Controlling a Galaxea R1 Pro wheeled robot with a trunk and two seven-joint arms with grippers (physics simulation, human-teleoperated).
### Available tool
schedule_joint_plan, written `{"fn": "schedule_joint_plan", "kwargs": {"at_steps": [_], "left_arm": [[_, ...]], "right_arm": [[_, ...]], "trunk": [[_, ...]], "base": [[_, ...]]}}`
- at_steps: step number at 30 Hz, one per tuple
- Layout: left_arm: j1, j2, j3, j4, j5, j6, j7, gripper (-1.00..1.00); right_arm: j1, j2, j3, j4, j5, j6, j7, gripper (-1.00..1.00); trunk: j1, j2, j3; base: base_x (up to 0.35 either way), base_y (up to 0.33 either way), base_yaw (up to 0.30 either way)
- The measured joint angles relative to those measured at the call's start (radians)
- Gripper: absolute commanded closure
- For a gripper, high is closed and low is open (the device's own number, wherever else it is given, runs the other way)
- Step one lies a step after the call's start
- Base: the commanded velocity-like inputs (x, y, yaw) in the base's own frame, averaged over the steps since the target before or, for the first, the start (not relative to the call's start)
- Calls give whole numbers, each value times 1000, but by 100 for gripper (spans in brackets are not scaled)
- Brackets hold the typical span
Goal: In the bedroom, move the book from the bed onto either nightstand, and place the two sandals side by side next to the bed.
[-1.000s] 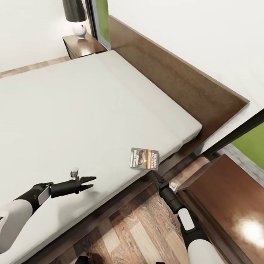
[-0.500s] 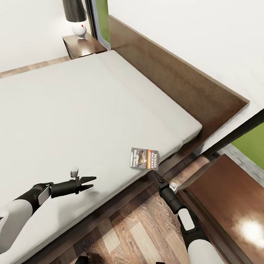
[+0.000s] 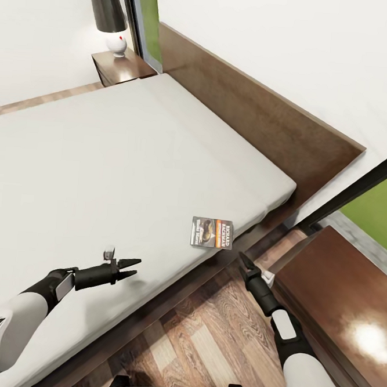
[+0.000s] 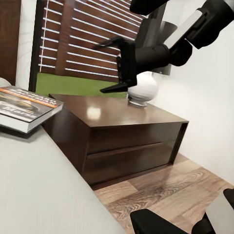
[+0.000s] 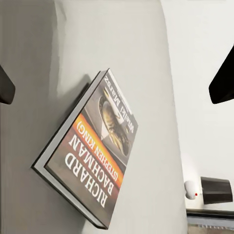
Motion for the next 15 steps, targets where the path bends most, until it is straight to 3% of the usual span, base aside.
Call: {"fn": "schedule_joint_plan", "kwargs": {"at_steps": [15], "left_arm": [[0,-1,0,0,0,0,1,-100]], "right_arm": [[0,1,2,10,3,0,0,-100]], "trunk": [[0,0,0]], "base": [[0,0,0]]}}
